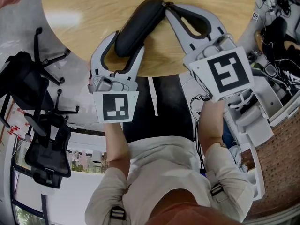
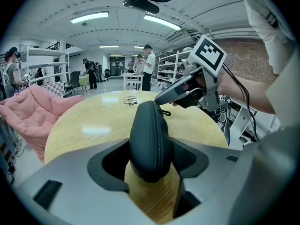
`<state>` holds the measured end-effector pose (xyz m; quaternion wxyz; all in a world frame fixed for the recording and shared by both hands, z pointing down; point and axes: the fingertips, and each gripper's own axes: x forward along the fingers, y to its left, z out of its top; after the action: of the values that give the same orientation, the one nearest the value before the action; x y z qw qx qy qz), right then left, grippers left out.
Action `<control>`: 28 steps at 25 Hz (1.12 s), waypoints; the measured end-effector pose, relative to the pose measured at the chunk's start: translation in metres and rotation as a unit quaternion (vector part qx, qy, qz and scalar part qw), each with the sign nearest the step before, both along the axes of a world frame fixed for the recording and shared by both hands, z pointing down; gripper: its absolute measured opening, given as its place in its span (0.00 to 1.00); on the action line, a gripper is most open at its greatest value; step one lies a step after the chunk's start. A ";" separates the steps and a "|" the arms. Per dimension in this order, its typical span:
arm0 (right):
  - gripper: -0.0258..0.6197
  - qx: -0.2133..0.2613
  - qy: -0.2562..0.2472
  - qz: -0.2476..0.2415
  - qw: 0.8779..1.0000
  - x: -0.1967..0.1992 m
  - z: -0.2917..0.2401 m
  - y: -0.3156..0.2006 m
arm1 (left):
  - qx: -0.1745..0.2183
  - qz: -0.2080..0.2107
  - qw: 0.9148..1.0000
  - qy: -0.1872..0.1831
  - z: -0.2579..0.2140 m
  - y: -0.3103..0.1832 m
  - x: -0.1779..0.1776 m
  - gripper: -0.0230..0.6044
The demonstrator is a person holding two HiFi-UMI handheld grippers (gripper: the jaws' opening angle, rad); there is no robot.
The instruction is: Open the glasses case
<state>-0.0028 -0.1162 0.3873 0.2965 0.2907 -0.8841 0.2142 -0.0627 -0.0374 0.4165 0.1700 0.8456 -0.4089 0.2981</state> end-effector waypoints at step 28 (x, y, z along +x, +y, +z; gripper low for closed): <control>0.19 0.089 -0.072 0.024 0.993 -0.019 -0.045 0.007 | -0.012 -0.006 1.000 0.019 0.000 0.001 0.006 0.53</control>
<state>-0.0218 -0.1094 0.3425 0.1997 0.3210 -0.9114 0.1625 -0.0568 -0.0363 0.4163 0.1896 0.8465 -0.4071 0.2859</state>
